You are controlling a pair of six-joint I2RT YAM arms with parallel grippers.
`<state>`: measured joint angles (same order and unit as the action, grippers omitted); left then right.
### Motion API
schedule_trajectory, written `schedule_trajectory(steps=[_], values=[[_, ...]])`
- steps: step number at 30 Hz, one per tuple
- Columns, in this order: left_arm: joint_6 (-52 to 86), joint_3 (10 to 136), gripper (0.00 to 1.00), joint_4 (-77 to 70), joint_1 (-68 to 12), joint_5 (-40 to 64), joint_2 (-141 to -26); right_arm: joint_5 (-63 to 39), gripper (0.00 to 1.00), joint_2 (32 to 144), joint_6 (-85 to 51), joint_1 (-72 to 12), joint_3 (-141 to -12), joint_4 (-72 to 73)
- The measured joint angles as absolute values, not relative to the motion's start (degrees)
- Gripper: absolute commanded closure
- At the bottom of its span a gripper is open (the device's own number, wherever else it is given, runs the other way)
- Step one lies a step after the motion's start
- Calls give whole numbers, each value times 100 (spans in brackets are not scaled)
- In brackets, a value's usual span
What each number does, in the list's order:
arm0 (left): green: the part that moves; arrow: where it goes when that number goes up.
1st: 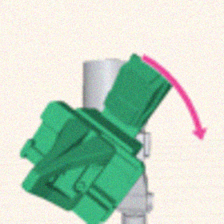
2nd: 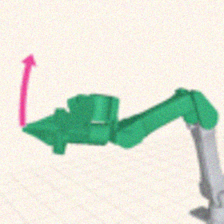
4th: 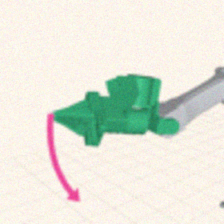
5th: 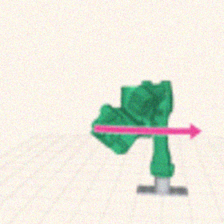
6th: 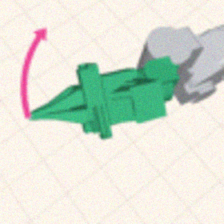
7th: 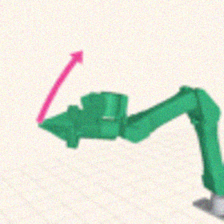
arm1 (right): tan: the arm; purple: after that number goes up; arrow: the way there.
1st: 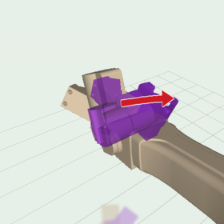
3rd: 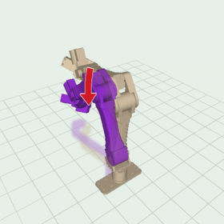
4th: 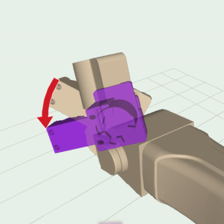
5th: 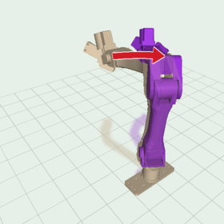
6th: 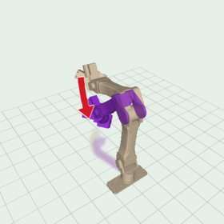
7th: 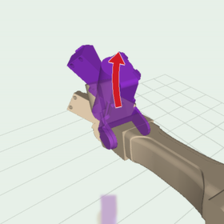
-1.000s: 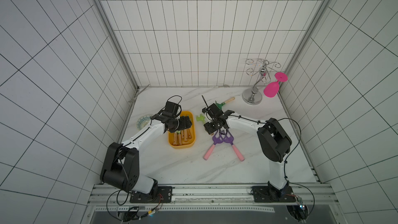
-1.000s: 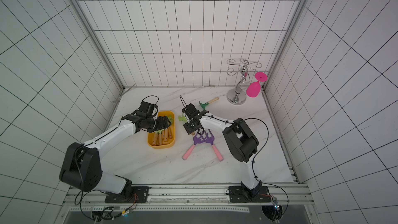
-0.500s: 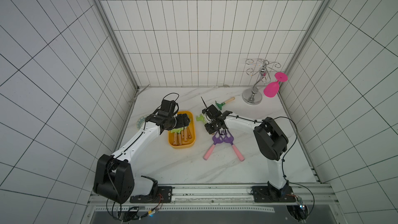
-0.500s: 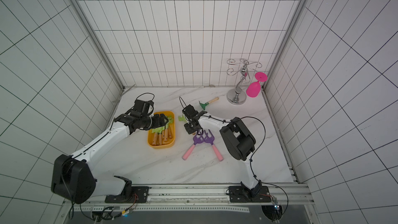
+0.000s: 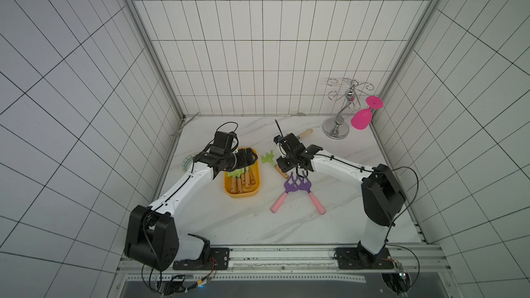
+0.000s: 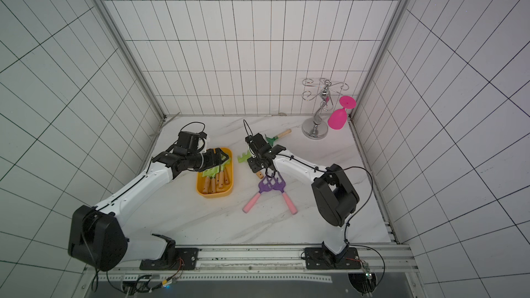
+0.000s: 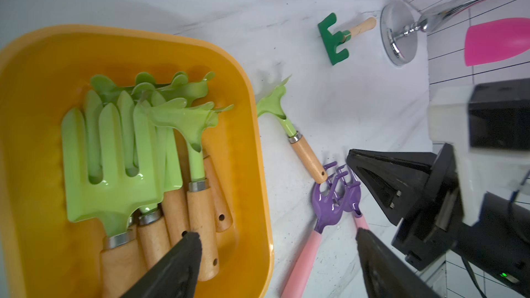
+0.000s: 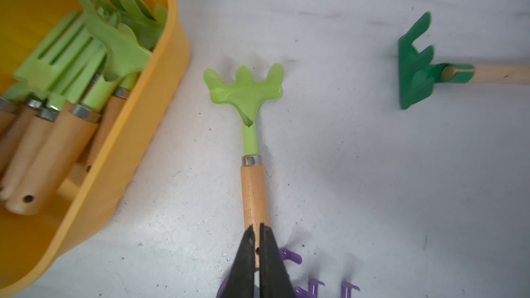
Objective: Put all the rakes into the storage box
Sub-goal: Pick up the rake at the center of the board.
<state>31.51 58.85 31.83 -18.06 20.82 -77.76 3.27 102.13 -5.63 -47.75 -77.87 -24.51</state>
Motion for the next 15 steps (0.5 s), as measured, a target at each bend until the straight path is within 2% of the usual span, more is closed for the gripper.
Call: schedule_trajectory(steps=[3, 4, 6, 8, 15], values=[[3264, 5870, 14, 2919, -1984, 2180, -7776, 266, 80, 9911, -563, -4777, -7804, -2451], [3297, 5870, 14, 2860, -2029, 2204, -7776, 252, 75, 9900, -561, -4777, -7817, -2451], [3328, 5870, 14, 2790, -2086, 2235, -7787, 215, 57, 9998, -519, -4777, -7822, -2480], [3347, 5863, 14, 2783, -2084, 2228, -7787, 187, 50, 10217, -467, -4777, -7822, -2515], [3334, 5754, 14, 2853, -2032, 2056, -7699, 45, 44, 11203, -327, -4775, -7822, -2611]])
